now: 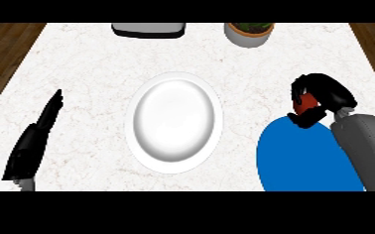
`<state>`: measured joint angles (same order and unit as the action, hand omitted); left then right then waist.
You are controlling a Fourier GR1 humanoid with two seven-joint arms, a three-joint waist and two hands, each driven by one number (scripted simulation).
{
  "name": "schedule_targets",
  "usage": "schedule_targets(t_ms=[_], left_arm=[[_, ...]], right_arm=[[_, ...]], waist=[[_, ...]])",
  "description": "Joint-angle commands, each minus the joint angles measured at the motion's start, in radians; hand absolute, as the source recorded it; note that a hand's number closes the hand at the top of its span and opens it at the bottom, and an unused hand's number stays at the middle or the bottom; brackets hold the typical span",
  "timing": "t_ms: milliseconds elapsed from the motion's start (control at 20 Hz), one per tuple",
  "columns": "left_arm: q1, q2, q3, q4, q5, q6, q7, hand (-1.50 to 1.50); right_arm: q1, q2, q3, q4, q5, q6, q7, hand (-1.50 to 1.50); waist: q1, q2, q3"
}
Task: Pick the bell pepper from the plate and place it in the plate
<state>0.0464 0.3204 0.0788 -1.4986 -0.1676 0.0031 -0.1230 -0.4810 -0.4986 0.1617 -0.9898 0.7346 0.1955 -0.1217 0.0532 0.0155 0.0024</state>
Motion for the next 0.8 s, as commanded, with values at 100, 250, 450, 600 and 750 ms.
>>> schedule_targets(t_ms=[100, 250, 450, 600, 750], left_arm=[[-0.003, 0.01, 0.019, 0.005, -0.005, -0.001, 0.011, 0.0], [0.013, -0.006, 0.027, 0.045, -0.004, 0.007, -0.03, 0.0], [0.06, 0.009, 0.05, 0.02, 0.011, -0.007, -0.03, 0.0], [0.046, 0.002, 0.043, 0.015, 0.005, -0.006, -0.005, 0.0], [0.005, -0.003, 0.047, 0.048, -0.004, 0.001, -0.017, 0.0]], right_arm=[[-0.16, 0.01, -0.071, 0.183, 0.055, -0.217, -0.123, 1.5], [-0.155, 0.032, -0.094, 0.131, 0.04, -0.293, -0.166, 1.5], [-0.165, 0.018, -0.14, 0.0, -0.029, -0.288, -0.225, 1.5], [-0.191, 0.028, -0.162, -0.07, -0.112, -0.223, -0.31, 1.5], [-0.166, 0.034, -0.132, -0.21, -0.162, -0.104, -0.309, 1.5]], waist=[[-0.019, -0.007, -0.001], [-0.039, -0.013, -0.002], [-0.054, -0.021, -0.003], [-0.054, -0.021, -0.002], [-0.064, -0.022, -0.003]])
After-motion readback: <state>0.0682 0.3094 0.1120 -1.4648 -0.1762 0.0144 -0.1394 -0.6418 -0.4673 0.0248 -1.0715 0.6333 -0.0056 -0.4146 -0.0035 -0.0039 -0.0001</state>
